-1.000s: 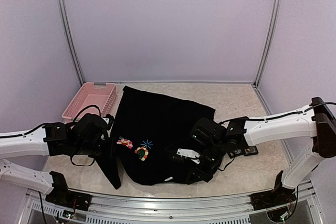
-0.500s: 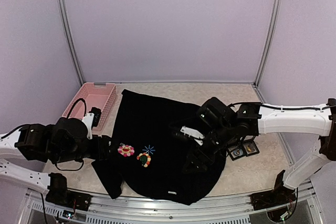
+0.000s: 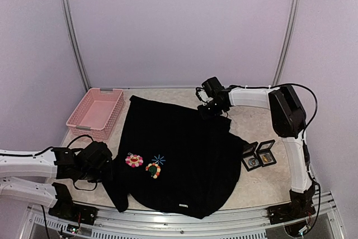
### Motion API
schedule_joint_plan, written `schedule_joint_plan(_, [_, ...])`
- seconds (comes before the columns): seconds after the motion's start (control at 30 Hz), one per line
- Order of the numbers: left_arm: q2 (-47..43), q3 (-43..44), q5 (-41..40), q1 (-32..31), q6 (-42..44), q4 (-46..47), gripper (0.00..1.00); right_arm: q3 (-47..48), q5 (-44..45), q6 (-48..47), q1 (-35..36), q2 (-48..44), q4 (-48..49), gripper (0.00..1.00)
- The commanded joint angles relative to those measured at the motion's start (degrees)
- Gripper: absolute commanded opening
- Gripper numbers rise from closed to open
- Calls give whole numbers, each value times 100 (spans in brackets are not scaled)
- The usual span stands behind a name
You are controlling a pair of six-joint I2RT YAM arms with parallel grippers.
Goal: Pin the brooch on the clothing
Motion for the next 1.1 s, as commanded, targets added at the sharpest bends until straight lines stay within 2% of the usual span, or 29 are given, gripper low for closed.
schedule_joint_plan(0.0, [255,-524,677,158,-450,603,10,814,201,-97,-114,742,-671,18])
schedule_joint_plan(0.1, [578,-763,813,169,-703,511,9,1409,247,-133,-175,1100,-882,19])
schedule_joint_plan(0.2, [548,-980,991,159,-850,457,9,1725,442,-182,-275,1036,-1097,24])
schedule_joint_plan(0.27, [303,-925,825,165,-988,346,9,1531,608,-189,-434,769,-1079,35])
schedule_joint_plan(0.37, [-40,-213,105,108,-1101,-193,9,867,517,-117,-765,301,-948,56])
schedule_joint_plan(0.47, [93,1031,-764,-17,-397,-482,15,257,232,-38,-1085,17,-891,69])
schedule_joint_plan(0.53, [470,1874,-1257,100,427,-497,30,-8,67,-9,-1223,-51,-879,73])
schedule_joint_plan(0.57, [700,2212,-1332,279,905,-339,37,-139,-54,5,-1277,-67,-823,73])
schedule_joint_plan(0.63, [1202,2586,-774,851,1987,392,46,-346,-584,42,-1362,-51,-613,73])
schedule_joint_plan(0.7, [1731,2791,-11,1463,2410,1139,48,-340,-1027,90,-1417,65,-505,70])
schedule_joint_plan(0.77, [2506,3123,441,1888,2606,1669,50,-199,-1131,135,-1421,210,-575,62])
schedule_joint_plan(0.8, [2949,3465,623,2018,2679,1836,52,-166,-1134,161,-1426,246,-568,52])
schedule_joint_plan(0.87, [3872,4113,905,2224,2816,1795,54,-163,-1359,137,-1433,215,-441,25])
schedule_joint_plan(0.93, [4584,4671,977,2252,2939,1699,54,-95,-1902,45,-1435,165,-396,5])
schedule_joint_plan(0.97, [4925,4806,1032,2263,2981,1747,54,0,-2181,-1,-1429,161,-474,0])
schedule_joint_plan(1.07, [5242,4885,1172,2342,2984,2074,55,208,-2770,-219,-1273,-46,-591,0])
